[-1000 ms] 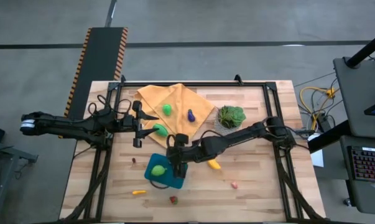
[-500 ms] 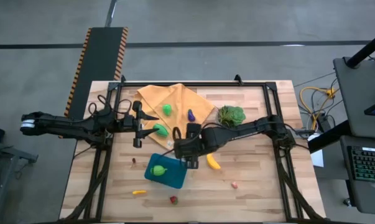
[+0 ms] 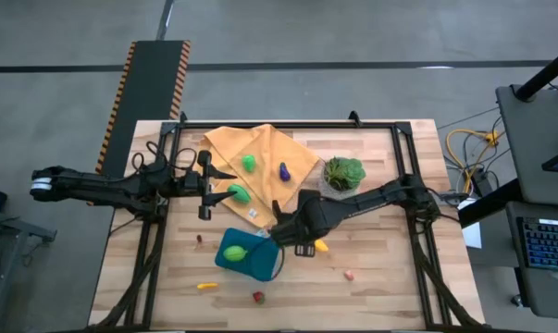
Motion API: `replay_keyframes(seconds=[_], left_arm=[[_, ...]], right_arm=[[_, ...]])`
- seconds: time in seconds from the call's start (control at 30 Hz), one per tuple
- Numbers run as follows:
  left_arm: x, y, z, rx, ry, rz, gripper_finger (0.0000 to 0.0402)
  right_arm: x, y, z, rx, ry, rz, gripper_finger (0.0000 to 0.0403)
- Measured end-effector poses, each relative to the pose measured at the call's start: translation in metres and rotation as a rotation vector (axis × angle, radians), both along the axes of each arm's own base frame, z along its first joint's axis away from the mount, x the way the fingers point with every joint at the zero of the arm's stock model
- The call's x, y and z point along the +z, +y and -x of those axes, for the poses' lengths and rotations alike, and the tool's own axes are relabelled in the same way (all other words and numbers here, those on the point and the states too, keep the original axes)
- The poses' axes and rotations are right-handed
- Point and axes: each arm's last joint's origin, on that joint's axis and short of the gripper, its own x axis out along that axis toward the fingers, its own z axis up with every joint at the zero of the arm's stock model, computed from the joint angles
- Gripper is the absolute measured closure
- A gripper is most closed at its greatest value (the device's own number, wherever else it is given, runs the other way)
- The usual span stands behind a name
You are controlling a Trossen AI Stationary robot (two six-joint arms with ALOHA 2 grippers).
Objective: Pick and placing Produce into tupperware
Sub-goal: Put the peach into the blue bin
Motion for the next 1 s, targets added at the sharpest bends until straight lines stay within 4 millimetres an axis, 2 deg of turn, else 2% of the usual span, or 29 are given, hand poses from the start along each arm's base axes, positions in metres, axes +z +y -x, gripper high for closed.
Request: replay_keyframes(seconds=[0.2, 0.33, 0.43, 0.53, 0.7, 0.83, 1.0], left_arm=[[0.000, 0.000, 0.000, 0.000, 0.001, 0.000, 0.0223], [0.000, 0.000, 0.000, 0.000, 0.000, 0.000, 0.0223], [0.000, 0.000, 0.000, 0.000, 0.001, 0.000, 0.0223], [0.000, 0.000, 0.000, 0.000, 0.001, 0.000, 0.0223], [0.000, 0.000, 0.000, 0.000, 0.001, 0.000, 0.0223], [-0.001, 0.000, 0.000, 0.000, 0.004, 0.000, 0.0223], [-0.001, 0.000, -0.001, 0.001, 0.007, -0.001, 0.0223]], right_arm=[[0.036, 0.007, 0.035, -0.022, -0.186, 0.093, 0.0172], [0.062, 0.009, 0.066, -0.046, -0.436, 0.020, 0.0170], [0.068, 0.009, 0.091, -0.037, -0.607, -0.054, 0.0171], [0.055, 0.003, 0.113, -0.045, -0.693, -0.105, 0.0172], [0.012, -0.007, 0.137, -0.170, -0.747, -0.194, 0.0172], [-0.018, -0.007, 0.142, -0.222, -0.739, -0.298, 0.0166], [-0.026, -0.004, 0.135, -0.267, -0.689, -0.406, 0.0132]])
